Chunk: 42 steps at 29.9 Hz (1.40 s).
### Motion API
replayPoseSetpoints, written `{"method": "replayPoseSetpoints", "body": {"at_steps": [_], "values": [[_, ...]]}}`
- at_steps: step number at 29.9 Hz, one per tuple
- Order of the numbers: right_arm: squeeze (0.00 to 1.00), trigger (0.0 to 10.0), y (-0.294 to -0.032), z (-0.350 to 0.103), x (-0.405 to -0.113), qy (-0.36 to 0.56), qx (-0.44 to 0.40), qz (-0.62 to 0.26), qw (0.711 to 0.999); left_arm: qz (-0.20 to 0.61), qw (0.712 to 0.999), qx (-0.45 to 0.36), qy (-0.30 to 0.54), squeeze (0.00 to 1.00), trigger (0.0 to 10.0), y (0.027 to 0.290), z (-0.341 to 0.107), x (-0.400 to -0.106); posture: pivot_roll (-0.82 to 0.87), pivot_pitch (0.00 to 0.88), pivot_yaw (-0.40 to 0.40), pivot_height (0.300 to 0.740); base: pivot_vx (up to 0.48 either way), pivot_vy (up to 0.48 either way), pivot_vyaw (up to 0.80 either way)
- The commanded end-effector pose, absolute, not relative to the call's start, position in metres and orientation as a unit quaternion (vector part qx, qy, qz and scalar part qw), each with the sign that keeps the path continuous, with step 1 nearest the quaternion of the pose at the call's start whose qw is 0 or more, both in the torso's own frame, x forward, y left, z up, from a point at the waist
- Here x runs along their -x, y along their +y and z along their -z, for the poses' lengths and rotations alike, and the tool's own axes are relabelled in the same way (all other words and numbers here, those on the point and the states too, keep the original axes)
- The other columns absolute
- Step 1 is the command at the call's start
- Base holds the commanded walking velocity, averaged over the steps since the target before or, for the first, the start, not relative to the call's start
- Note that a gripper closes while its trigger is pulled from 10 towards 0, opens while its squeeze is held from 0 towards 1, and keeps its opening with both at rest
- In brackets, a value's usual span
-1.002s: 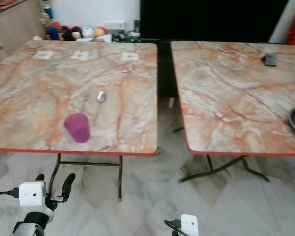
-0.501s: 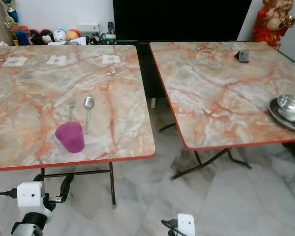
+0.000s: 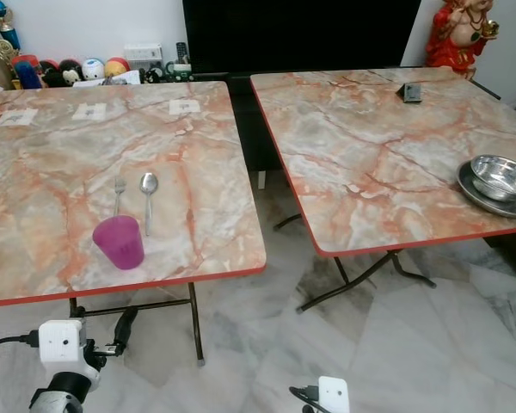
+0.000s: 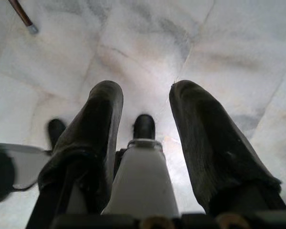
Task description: Setting the table
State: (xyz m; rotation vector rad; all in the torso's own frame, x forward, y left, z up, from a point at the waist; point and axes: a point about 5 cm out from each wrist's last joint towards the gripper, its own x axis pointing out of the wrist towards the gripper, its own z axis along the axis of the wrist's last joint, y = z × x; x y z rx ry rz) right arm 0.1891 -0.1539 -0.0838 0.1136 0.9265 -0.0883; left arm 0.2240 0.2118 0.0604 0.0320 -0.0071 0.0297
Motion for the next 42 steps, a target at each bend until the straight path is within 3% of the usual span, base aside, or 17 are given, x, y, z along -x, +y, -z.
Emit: {"method": "replayPoseSetpoints", "body": {"at_steps": [1, 5, 17, 25, 42], "values": [[0.00, 10.0, -0.147, 0.086, -0.186, 0.455, -0.060, 0.035, 0.888, -0.015, 1.000, -0.026, 0.000, 0.00, 10.0, 0.216, -0.059, -0.222, 0.07, 0.096, -0.016, 0.740, 0.000, 0.000, -0.78], [0.00, 10.0, -0.147, 0.086, -0.186, 0.454, -0.059, 0.033, 0.888, -0.013, 1.000, -0.026, -0.006, 0.00, 10.0, 0.215, -0.061, -0.222, 0.06, 0.096, -0.016, 0.740, 0.000, 0.000, -0.73], [0.00, 10.0, -0.147, 0.086, -0.186, 0.453, -0.056, 0.030, 0.889, -0.010, 0.999, -0.026, -0.019, 0.00, 10.0, 0.213, -0.066, -0.223, 0.07, 0.096, -0.016, 0.740, 0.000, 0.000, 0.00], [0.00, 10.0, -0.146, 0.085, -0.187, 0.453, -0.057, 0.027, 0.889, -0.010, 1.000, -0.019, -0.023, 0.00, 10.0, 0.211, -0.068, -0.224, 0.07, 0.095, -0.015, 0.740, 0.000, 0.000, -0.72], [0.00, 10.0, -0.146, 0.084, -0.188, 0.447, -0.053, 0.024, 0.893, -0.035, 0.997, -0.035, -0.063, 0.00, 10.0, 0.215, -0.086, -0.215, 0.07, 0.096, -0.017, 0.740, 0.000, 0.000, 0.00]]}}
